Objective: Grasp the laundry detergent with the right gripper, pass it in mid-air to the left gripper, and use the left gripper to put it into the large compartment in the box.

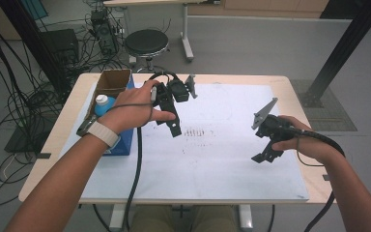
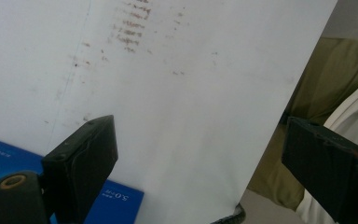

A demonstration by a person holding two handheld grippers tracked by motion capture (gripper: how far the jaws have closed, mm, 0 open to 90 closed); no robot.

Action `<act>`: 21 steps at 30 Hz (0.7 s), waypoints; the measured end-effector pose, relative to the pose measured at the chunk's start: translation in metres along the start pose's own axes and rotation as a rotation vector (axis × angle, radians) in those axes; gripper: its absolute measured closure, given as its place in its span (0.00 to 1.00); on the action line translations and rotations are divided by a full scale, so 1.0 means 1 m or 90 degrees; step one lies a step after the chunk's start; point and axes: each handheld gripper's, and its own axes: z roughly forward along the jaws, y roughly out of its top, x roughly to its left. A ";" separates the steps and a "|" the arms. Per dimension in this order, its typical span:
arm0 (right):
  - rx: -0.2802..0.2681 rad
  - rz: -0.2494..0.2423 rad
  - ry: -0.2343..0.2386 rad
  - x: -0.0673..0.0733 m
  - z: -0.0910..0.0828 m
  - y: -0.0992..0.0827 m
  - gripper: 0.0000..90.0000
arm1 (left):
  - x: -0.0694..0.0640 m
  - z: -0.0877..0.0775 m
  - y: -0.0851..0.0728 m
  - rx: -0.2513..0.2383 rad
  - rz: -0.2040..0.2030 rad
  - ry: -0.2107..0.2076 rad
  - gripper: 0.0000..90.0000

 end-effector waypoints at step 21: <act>-0.005 -0.001 -0.003 0.000 0.000 0.001 0.08 | -0.009 0.013 0.004 0.005 0.025 0.009 0.12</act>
